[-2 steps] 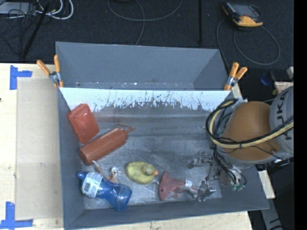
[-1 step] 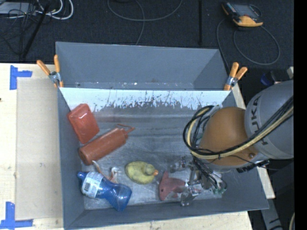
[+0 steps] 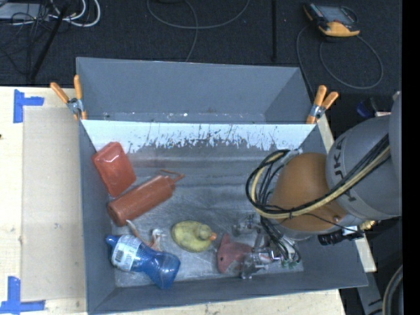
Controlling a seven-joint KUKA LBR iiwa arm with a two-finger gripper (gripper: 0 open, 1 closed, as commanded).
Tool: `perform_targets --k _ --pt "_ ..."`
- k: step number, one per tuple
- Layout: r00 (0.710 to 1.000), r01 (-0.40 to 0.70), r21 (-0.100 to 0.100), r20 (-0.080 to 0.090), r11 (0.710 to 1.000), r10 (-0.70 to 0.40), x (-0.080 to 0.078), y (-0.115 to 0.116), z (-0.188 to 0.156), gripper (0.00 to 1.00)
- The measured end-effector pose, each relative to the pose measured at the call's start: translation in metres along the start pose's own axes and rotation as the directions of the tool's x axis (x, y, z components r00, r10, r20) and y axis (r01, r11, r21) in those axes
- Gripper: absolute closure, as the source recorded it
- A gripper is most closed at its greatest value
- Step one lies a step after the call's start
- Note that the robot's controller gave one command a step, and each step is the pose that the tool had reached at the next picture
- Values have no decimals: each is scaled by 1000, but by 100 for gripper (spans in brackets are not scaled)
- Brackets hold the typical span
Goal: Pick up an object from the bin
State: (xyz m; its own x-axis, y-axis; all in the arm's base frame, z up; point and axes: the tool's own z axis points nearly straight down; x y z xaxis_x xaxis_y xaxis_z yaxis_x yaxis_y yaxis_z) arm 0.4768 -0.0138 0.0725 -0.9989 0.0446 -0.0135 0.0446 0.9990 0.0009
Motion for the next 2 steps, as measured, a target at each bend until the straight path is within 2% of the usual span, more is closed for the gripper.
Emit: perform_targets --k 1,2 --pt "978 208 2 -7 978 -208 3 22 0 100" --pt "978 209 2 -7 978 -209 3 22 0 100"
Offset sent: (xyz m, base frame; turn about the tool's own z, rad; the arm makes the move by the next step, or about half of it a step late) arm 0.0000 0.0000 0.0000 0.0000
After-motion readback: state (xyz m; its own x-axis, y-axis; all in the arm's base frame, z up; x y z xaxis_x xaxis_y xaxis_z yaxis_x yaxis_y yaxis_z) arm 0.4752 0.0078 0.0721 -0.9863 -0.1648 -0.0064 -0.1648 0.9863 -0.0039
